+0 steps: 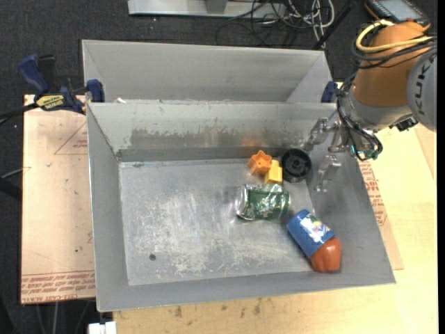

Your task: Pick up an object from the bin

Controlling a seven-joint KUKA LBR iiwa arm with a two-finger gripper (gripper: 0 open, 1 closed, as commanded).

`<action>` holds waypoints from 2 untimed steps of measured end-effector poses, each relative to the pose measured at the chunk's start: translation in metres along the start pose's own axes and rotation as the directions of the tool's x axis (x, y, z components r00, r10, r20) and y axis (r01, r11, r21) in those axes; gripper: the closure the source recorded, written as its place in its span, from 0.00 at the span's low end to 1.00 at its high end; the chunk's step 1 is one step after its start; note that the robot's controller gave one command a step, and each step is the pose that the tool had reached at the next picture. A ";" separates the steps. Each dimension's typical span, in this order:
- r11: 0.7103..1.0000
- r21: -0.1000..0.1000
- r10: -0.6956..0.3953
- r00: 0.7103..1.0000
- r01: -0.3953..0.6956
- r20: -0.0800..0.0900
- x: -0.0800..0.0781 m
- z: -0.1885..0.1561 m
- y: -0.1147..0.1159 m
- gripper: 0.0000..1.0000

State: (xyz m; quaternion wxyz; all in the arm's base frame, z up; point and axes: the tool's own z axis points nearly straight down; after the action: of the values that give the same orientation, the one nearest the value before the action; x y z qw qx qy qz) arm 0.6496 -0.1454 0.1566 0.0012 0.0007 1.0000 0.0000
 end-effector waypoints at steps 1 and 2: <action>0.999 0.003 0.041 0.999 -0.042 0.034 -0.013 0.068 0.021 1.00; 0.999 0.003 0.041 0.999 -0.041 0.034 -0.013 0.068 0.021 1.00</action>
Offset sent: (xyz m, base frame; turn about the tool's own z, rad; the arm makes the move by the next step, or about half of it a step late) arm 0.0000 0.0000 0.0000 0.0000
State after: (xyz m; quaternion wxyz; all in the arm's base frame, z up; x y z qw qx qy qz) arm 0.6631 -0.1243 0.0884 0.0183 0.0214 0.9996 -0.0020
